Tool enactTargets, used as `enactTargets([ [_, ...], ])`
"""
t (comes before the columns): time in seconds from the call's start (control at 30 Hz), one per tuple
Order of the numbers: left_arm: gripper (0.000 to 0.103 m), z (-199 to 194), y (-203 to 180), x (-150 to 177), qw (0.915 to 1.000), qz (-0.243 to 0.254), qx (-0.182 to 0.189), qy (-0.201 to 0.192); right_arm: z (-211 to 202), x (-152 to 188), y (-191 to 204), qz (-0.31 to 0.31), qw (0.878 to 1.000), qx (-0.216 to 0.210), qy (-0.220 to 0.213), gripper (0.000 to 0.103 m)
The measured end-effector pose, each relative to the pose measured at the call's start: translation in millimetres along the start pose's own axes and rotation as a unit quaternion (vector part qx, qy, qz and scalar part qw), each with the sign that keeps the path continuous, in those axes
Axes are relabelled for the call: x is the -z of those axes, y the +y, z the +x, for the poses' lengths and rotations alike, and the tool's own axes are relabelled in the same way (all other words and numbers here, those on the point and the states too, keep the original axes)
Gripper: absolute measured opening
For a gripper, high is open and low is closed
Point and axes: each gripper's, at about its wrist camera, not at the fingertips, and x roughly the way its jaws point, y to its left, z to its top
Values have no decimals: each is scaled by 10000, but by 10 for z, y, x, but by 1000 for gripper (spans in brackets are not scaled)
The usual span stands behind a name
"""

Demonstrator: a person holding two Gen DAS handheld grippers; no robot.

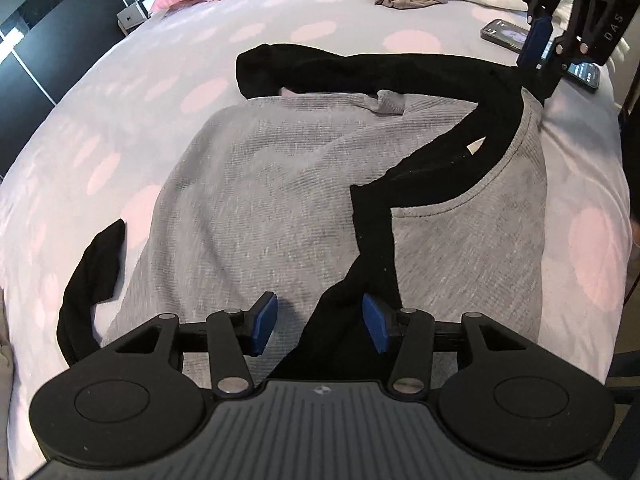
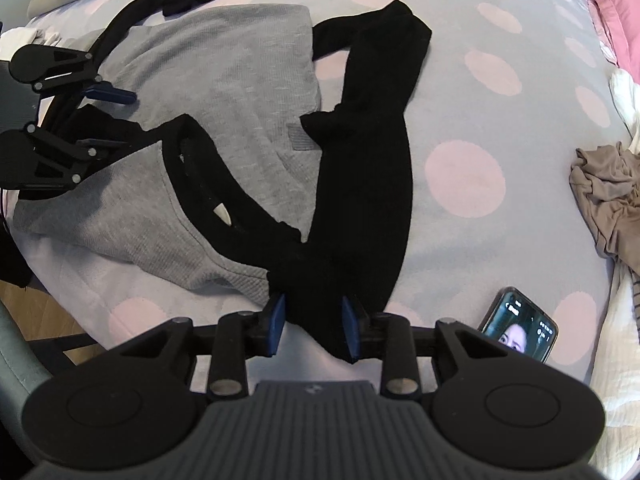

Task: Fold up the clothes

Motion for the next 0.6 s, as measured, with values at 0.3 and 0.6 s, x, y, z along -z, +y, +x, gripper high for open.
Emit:
enactTargets([
  [0.3, 3, -84, -63, -72, 9994, -322, 143, 71, -4, -8, 3, 50, 10000, 51, -32, 36],
  [0.6, 2, -427, 495, 178, 9819, -1892, 96, 49, -141, -8, -72, 244, 9986, -48, -472, 38],
])
